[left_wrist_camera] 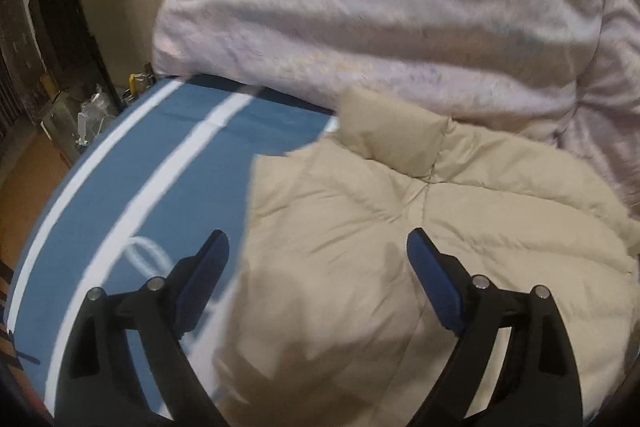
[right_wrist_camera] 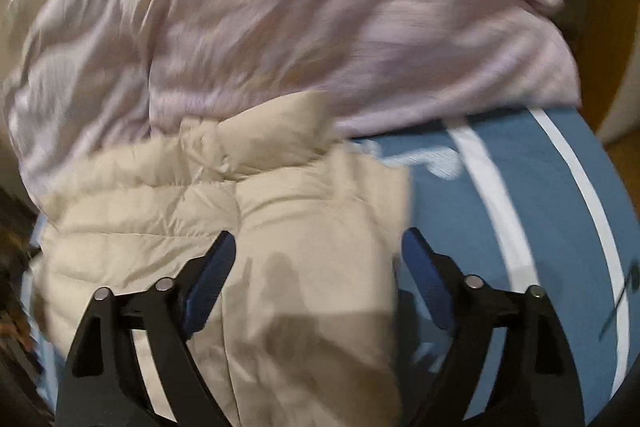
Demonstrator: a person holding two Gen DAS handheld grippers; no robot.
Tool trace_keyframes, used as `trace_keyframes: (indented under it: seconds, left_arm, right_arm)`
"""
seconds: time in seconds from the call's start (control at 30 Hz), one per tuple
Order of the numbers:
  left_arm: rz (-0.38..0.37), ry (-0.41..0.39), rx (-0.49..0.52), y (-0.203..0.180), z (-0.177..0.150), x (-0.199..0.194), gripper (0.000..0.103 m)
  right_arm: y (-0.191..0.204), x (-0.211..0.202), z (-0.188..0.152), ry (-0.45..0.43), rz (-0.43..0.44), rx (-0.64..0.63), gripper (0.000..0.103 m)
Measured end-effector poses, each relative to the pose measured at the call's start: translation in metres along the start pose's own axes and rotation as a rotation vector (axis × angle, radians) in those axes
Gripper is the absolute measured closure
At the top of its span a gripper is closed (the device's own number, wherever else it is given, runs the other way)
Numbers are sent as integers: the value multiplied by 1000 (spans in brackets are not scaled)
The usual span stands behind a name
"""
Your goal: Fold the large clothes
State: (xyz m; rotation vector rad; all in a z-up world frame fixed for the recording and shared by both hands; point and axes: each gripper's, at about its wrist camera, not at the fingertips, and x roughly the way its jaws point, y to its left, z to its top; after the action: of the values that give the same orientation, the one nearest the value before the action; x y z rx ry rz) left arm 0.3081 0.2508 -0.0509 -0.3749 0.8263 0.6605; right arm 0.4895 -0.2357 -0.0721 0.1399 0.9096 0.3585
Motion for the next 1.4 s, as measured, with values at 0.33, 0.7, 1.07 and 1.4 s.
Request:
trace_keyframes:
  seconds: [0.33, 0.7, 1.07, 1.4]
  left_arm:
    - [-94, 146, -147, 63, -37, -10, 13]
    - [-208, 229, -314, 71, -72, -3, 28]
    - [-295, 214, -414, 67, -71, -12, 86]
    - [-286, 135, -360, 91, -62, -55, 92]
  right_arm:
    - [-48, -7, -57, 165, 175, 218, 16]
    - [-52, -2, -85, 201, 242, 366, 46]
    - [-54, -9, -93, 163, 382, 546, 84]
    - [-33, -41, -102, 154, 467, 500, 90]
